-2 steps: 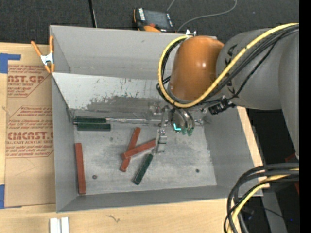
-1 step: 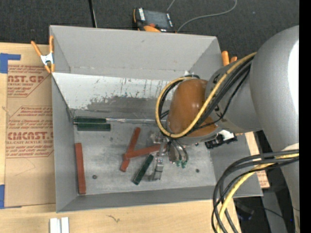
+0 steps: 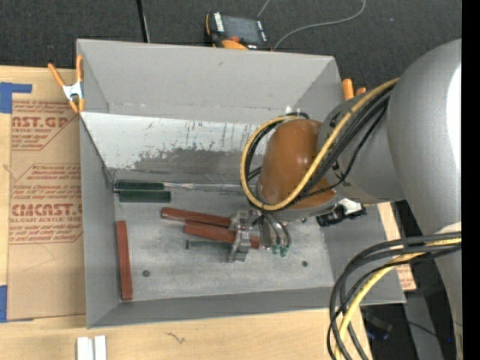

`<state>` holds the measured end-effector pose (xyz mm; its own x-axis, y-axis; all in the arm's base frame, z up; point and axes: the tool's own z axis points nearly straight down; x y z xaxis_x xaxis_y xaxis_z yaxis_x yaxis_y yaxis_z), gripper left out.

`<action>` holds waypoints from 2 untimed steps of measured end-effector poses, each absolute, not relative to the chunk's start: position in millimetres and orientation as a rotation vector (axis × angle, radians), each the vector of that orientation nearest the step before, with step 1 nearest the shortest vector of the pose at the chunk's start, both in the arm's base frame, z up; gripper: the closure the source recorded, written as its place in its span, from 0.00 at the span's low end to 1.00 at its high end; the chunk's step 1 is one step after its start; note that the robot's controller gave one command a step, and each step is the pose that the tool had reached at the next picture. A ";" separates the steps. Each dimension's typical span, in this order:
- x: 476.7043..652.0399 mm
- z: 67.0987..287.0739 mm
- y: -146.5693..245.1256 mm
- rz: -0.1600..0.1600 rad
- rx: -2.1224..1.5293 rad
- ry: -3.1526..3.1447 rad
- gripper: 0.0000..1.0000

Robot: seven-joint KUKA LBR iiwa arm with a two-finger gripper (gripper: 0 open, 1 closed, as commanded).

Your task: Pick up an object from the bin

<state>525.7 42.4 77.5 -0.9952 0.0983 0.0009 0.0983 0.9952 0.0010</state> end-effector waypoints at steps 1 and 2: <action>525.8 77.5 42.3 -0.002 -0.155 -3.137 1.00; 507.9 70.5 113.8 -0.001 1.267 -2.880 1.00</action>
Offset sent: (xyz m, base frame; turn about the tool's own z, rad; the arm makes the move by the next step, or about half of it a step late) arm 0.0000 0.0000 0.0000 0.0000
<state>507.9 113.8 70.5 -0.6758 -0.7370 -0.0049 -0.7370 0.6758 -0.0011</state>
